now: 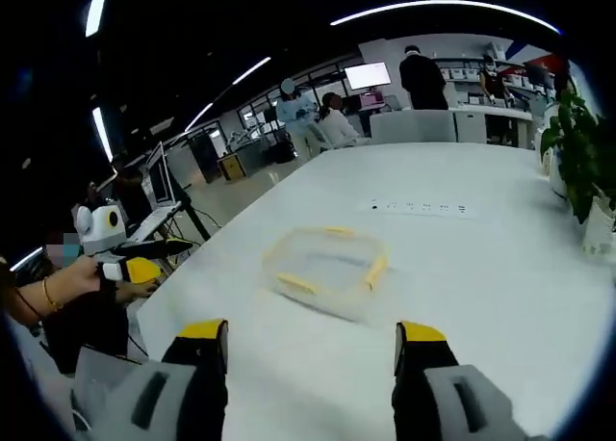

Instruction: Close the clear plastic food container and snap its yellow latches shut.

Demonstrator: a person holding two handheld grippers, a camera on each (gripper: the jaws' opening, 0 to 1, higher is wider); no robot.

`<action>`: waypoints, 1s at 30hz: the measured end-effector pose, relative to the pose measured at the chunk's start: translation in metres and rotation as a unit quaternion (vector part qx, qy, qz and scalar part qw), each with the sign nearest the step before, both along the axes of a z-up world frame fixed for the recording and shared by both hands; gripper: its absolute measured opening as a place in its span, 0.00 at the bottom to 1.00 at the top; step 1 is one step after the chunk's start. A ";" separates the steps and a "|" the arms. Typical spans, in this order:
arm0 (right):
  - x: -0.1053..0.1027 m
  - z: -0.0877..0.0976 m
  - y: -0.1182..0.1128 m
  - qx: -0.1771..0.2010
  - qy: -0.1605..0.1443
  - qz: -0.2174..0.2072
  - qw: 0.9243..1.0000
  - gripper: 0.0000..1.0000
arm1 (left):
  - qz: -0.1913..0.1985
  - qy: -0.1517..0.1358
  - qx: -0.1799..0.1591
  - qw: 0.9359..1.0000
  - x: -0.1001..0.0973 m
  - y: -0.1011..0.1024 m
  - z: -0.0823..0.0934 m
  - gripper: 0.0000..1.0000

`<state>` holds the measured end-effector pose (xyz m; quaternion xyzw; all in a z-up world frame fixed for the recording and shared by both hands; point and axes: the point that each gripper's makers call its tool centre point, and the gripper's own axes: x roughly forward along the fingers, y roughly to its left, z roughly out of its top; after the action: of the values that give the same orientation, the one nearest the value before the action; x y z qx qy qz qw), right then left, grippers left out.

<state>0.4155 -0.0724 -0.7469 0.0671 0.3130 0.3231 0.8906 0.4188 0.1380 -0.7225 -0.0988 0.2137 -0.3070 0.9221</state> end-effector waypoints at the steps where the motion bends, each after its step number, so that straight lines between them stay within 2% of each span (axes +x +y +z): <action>1: -0.003 0.001 0.000 -0.001 -0.002 0.000 1.000 0.70 | 0.001 -0.003 0.003 1.000 -0.003 0.002 0.001 0.78; 8: -0.018 0.002 -0.002 -0.008 -0.009 -0.002 1.000 0.71 | 0.003 -0.014 0.018 1.000 -0.019 0.009 0.004 0.79; 12: -0.028 0.000 -0.007 -0.013 -0.012 -0.013 1.000 0.76 | 0.010 -0.016 0.024 1.000 -0.028 0.012 0.002 0.78; 17: -0.041 -0.003 -0.011 -0.003 -0.008 -0.021 1.000 0.76 | 0.010 -0.009 0.023 1.000 -0.044 0.012 -0.006 0.78; 20: -0.046 0.004 -0.012 0.018 -0.012 -0.034 0.999 0.77 | 0.014 -0.006 0.016 1.000 -0.052 0.014 -0.009 0.79; 23: -0.053 0.008 -0.015 0.018 -0.023 -0.038 0.999 0.77 | 0.017 -0.006 0.027 0.999 -0.058 0.018 -0.012 0.80; 25: -0.056 0.007 -0.016 0.020 -0.022 -0.040 0.999 0.77 | 0.020 -0.006 0.042 0.999 -0.063 0.021 -0.014 0.80; 28: -0.062 0.005 -0.017 0.020 -0.021 -0.043 0.999 0.77 | 0.019 -0.002 0.043 0.999 -0.070 0.022 -0.019 0.80; 30: -0.067 0.002 -0.017 0.021 -0.019 -0.044 0.999 0.77 | 0.016 0.002 0.056 0.998 -0.075 0.023 -0.024 0.80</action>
<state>0.3486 -0.0893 -0.7449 0.0937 0.2859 0.2912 0.9081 0.3438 0.1614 -0.7465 -0.0509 0.2306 -0.2797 0.9306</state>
